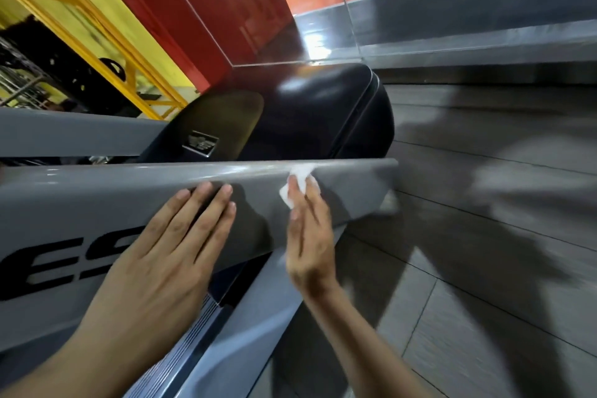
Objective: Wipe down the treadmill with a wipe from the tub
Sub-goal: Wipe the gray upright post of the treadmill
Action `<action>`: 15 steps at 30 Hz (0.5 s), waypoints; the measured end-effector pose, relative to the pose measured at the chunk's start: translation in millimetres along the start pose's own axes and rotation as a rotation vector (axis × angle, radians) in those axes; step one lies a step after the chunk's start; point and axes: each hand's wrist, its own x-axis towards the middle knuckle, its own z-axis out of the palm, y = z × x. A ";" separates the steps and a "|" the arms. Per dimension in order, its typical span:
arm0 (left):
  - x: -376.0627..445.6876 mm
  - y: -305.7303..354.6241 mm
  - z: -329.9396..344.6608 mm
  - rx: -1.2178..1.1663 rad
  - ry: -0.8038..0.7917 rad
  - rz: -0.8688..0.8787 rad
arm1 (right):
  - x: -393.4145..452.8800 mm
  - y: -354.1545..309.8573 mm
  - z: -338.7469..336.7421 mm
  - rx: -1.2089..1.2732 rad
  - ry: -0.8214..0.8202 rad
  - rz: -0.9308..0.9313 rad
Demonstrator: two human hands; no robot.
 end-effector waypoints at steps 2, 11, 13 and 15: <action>-7.1 -7.1 -10.2 0.015 -0.018 -0.009 | 16.6 15.8 -6.3 -0.044 0.144 0.108; -51.0 -42.6 -50.1 0.081 -0.046 -0.072 | 7.0 -99.6 56.6 0.058 0.100 -0.075; -57.4 -46.9 -55.7 0.101 -0.021 -0.092 | -0.4 -138.5 68.8 0.049 -0.034 -0.220; -67.6 -52.3 -62.9 0.114 -0.021 -0.108 | -0.8 -134.5 65.3 -0.014 -0.044 -0.251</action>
